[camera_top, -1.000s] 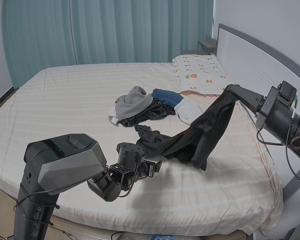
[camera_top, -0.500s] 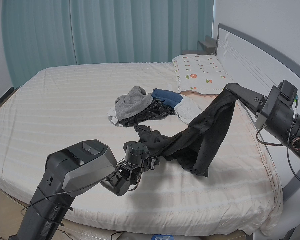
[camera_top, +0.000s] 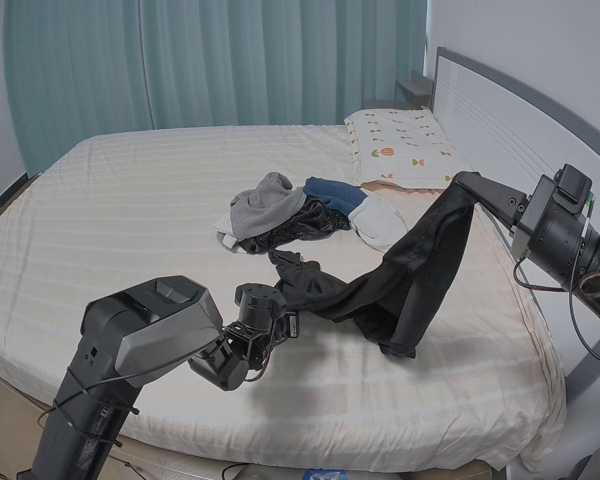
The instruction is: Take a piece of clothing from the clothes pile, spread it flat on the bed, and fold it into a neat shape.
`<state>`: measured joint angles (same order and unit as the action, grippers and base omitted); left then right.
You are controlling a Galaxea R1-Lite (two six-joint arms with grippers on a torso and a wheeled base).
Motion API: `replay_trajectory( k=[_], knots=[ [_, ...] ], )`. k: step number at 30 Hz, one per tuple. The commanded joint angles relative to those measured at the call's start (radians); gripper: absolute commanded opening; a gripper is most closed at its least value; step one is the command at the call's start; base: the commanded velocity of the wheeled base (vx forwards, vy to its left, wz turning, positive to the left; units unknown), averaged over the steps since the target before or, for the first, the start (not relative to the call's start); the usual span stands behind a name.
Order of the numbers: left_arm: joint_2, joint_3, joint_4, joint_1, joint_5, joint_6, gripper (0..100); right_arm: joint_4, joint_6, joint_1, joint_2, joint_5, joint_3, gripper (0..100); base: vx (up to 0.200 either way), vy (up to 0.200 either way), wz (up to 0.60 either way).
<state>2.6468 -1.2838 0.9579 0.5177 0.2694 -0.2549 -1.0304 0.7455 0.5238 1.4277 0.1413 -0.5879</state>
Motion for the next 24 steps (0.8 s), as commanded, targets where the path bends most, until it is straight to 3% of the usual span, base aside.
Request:
replay_trajectory(
  k=[1,9,12,18,24],
  knots=[
    [-0.182,0.182,-0.013,-0.016,-0.007,-0.044,0,-0.002,0.002,-0.036,0.056,0.000,0.010,0,0.000,0.000,0.00],
    [-0.461,0.376,-0.134,-0.030,-0.016,-0.164,0,-0.014,0.005,-0.081,0.142,0.004,0.010,0,0.000,0.000,0.00],
    [-0.608,0.463,-0.272,-0.019,-0.029,-0.290,0,-0.014,0.009,-0.081,0.169,0.006,0.016,0,0.000,0.000,0.00],
    [-0.772,0.581,-0.280,-0.010,-0.108,-0.342,0,-0.033,0.011,-0.084,0.223,0.008,0.036,0,0.000,0.000,0.00],
    [-0.832,0.732,-0.186,-0.002,-0.159,-0.340,0,-0.178,0.011,-0.094,0.313,0.006,0.125,0,0.000,0.000,0.00]
  ],
)
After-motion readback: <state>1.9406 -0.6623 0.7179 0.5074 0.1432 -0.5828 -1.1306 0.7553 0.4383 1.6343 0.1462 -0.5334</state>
